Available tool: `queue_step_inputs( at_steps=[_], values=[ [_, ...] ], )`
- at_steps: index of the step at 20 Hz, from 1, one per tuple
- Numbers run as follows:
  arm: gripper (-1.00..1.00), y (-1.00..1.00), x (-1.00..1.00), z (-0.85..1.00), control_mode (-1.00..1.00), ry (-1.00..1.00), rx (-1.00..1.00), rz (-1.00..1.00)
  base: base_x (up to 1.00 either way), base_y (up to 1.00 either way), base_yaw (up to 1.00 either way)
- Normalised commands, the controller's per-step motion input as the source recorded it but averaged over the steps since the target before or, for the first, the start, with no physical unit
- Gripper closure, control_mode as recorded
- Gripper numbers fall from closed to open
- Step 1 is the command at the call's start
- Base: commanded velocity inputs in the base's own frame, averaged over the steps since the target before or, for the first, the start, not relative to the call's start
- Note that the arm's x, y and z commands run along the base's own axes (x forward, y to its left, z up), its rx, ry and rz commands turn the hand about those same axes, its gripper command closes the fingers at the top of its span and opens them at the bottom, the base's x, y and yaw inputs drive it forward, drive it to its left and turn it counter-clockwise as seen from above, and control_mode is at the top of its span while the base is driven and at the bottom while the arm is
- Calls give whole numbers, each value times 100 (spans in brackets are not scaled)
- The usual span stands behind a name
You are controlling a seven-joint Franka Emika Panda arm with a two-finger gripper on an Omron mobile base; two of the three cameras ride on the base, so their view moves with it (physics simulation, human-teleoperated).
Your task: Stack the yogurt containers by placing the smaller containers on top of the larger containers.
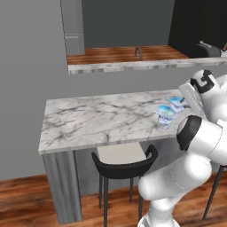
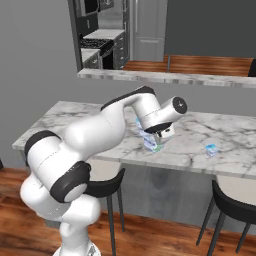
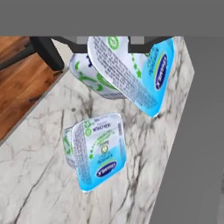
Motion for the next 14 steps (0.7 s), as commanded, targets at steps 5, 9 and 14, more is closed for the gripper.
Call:
queue_step_inputs(
  at_steps=[5, 9, 14],
  values=[
    [100, 0, 25, -10, -100, 0, 0, 0, 0, 0, 0],
    [100, -2, 23, -10, -100, 0, 0, 0, 0, 0, 0],
    [100, -8, 18, -12, -100, 0, 0, 0, 0, 0, 0]
  ],
)
